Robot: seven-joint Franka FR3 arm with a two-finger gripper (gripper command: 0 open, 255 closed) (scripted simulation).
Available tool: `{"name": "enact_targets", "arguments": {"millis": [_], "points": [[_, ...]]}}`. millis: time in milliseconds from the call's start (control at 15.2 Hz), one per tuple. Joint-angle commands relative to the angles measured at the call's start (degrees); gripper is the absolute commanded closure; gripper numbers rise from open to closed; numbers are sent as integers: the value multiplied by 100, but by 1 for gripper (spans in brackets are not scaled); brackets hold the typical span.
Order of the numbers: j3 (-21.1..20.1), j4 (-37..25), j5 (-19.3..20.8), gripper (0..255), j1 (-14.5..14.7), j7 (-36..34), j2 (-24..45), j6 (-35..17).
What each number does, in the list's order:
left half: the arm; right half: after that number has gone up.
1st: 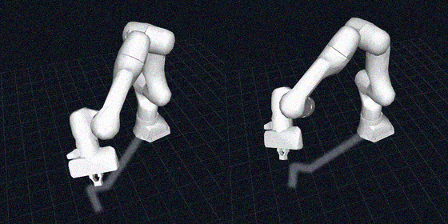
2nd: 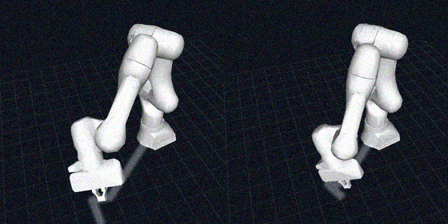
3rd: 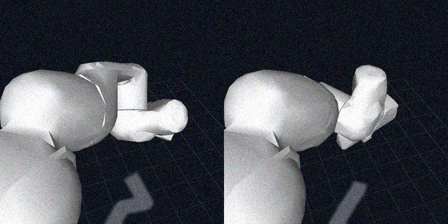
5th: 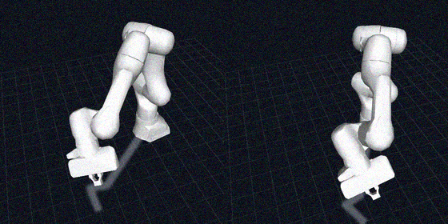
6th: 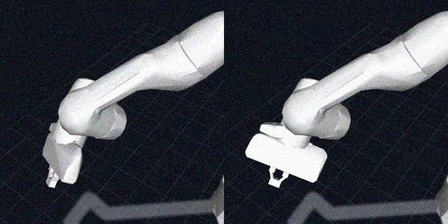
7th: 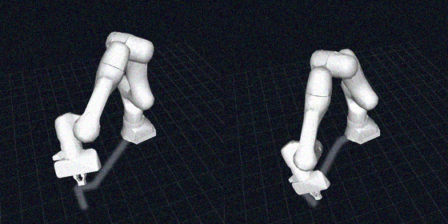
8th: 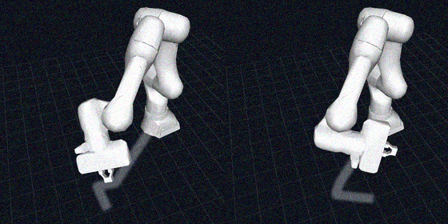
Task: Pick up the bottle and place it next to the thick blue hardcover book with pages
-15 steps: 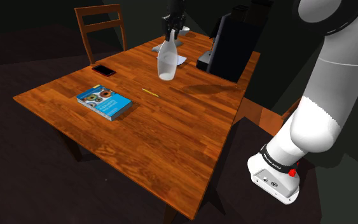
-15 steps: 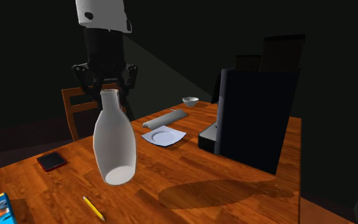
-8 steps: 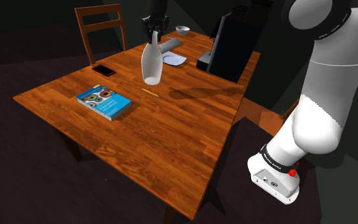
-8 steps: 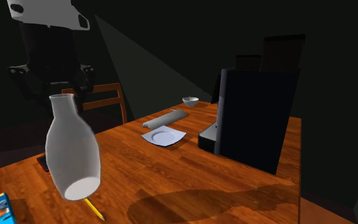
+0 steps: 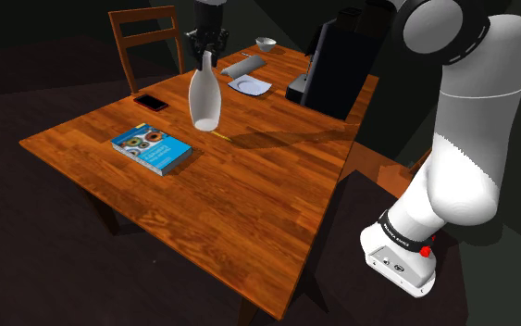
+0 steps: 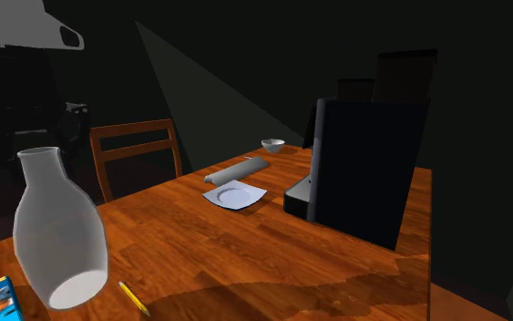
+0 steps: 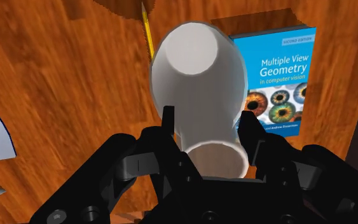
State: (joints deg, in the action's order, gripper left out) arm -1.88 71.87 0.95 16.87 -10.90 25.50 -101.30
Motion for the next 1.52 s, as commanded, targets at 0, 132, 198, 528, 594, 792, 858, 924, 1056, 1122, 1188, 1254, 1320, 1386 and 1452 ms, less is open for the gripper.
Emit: {"name": "enact_targets", "arguments": {"millis": [0,132,198,528,594,792,858,924,1056,1122,1188,1254,1320,1386,1452], "points": [[0,162,1,255,1,-6,-12,-157],[0,333,1,255,-1,-7,-23,-317],[1,414,1,255,-1,-8,-25,-395],[2,783,3,255,-4,-10,-15,-775],[2,850,3,255,-5,-11,-8,-849],[3,1039,5,255,-5,-13,20,-1065],[3,1083,5,255,-6,-13,26,-1116],[3,1081,5,255,-6,-13,28,-1115],[3,1080,5,255,-6,-13,28,-1115],[3,1080,5,255,-6,-13,28,-1115],[3,1080,5,255,-6,-13,28,-1115],[3,1080,5,255,-6,-13,28,-1115],[3,1080,5,255,-6,-13,28,-1115],[3,1081,5,0,-5,-14,27,-1115],[3,1082,5,0,-6,-13,27,-1115]]}}
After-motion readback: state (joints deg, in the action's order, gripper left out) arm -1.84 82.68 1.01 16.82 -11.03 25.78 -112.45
